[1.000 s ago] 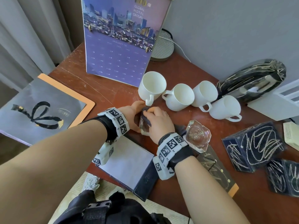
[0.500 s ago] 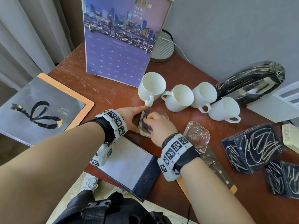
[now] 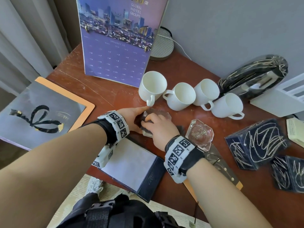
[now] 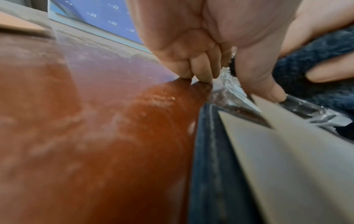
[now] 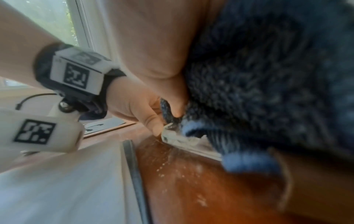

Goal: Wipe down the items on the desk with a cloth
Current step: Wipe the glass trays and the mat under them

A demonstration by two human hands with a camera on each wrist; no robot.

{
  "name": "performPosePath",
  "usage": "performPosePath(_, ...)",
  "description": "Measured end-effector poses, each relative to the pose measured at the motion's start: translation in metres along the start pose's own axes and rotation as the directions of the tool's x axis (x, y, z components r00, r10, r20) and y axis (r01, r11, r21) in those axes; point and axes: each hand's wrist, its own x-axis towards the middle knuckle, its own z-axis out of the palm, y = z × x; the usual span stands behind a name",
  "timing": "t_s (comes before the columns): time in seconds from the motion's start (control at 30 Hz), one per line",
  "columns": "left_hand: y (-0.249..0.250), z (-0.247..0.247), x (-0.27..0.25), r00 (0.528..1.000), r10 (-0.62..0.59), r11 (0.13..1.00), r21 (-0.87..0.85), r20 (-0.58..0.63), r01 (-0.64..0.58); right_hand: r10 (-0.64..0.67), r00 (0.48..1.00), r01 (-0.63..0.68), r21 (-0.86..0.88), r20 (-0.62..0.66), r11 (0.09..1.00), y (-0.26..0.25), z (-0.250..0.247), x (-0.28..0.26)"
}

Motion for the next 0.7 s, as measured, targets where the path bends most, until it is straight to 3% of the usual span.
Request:
performPosePath(0.17,-0.001,-0.002,0.001,1.0,-0.005,0.999,0.033,0.014,0.004,-0.106,0.986,0.114,-0.054,0.133,0.992,0.017,-0.009,-0.021)
performPosePath(0.3,-0.002,-0.002,0.001,0.999,-0.026,0.999,0.037,0.028,0.025,0.117,0.993,-0.117,-0.012,0.025,0.993,0.029,-0.013,-0.026)
performPosePath(0.43,-0.002,-0.001,0.001,0.999,-0.031,0.999,0.038,0.027,0.03,0.156,0.981,-0.162,0.047,0.115,0.986,0.017,0.001,-0.028)
performPosePath(0.53,0.001,-0.001,0.0,0.999,-0.025,0.998,0.059,0.032,0.023,0.222,0.97,-0.236,0.183,0.094,0.954,0.024,0.004,-0.04)
performPosePath(0.7,0.03,0.006,-0.01,0.994,0.089,0.936,0.337,0.057,-0.103,0.41,0.907,-0.355,0.357,-0.091,0.864,0.048,0.002,-0.068)
